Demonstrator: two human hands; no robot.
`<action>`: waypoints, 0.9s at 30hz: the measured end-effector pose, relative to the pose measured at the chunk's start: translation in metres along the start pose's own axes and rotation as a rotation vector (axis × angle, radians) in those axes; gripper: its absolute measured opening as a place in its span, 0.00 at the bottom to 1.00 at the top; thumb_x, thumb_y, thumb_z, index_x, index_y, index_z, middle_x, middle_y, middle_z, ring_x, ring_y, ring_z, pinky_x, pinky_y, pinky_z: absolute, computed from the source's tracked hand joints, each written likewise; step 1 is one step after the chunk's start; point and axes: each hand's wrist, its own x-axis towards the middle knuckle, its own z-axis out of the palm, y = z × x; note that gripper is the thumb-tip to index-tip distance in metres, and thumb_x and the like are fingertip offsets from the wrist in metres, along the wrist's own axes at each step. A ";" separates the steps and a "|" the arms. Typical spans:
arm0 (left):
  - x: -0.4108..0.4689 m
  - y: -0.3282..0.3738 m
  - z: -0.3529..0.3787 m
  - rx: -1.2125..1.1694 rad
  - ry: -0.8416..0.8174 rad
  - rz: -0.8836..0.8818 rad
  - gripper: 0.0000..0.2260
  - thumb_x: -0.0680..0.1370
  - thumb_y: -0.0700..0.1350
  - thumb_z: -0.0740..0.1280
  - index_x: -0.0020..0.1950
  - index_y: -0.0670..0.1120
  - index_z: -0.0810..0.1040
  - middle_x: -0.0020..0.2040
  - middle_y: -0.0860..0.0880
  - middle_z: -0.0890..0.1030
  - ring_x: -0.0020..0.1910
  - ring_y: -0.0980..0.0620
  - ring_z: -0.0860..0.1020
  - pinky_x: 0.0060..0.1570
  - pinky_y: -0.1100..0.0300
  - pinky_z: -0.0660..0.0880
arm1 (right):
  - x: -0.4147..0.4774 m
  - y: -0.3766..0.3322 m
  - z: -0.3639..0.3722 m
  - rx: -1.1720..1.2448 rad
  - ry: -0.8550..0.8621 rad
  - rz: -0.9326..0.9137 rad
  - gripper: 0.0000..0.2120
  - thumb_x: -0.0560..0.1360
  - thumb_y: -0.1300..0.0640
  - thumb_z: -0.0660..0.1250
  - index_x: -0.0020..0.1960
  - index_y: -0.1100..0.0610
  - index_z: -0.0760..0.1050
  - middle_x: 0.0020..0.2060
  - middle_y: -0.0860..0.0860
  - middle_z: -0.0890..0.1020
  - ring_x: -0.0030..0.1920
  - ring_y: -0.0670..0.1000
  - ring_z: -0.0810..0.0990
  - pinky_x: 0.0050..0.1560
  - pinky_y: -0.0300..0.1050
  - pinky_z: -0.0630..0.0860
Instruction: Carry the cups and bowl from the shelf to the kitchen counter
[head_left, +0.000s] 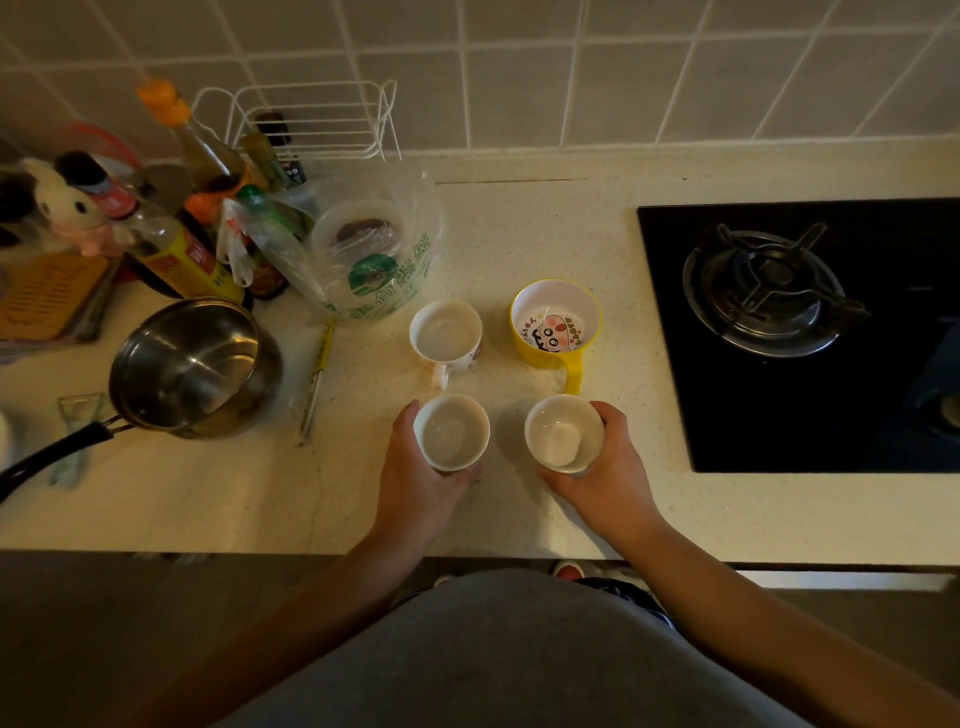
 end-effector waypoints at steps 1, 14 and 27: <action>0.000 0.000 0.000 0.001 0.001 -0.005 0.44 0.62 0.49 0.83 0.69 0.61 0.59 0.61 0.61 0.69 0.60 0.59 0.70 0.55 0.60 0.68 | 0.000 0.000 0.001 0.003 0.007 0.003 0.41 0.56 0.38 0.77 0.61 0.33 0.57 0.49 0.24 0.69 0.53 0.22 0.69 0.40 0.26 0.66; -0.001 -0.004 0.004 -0.007 -0.009 -0.030 0.43 0.62 0.51 0.82 0.71 0.57 0.62 0.65 0.58 0.72 0.64 0.58 0.71 0.58 0.61 0.70 | 0.003 0.005 0.005 -0.007 0.023 0.011 0.45 0.56 0.35 0.77 0.65 0.33 0.55 0.53 0.17 0.66 0.54 0.20 0.67 0.41 0.26 0.65; -0.070 -0.033 -0.042 0.050 -0.152 -0.344 0.12 0.71 0.60 0.71 0.51 0.59 0.74 0.47 0.60 0.80 0.44 0.65 0.78 0.40 0.68 0.75 | -0.029 -0.010 -0.058 0.057 -0.044 0.008 0.35 0.63 0.37 0.70 0.67 0.47 0.67 0.59 0.45 0.78 0.56 0.43 0.78 0.57 0.44 0.77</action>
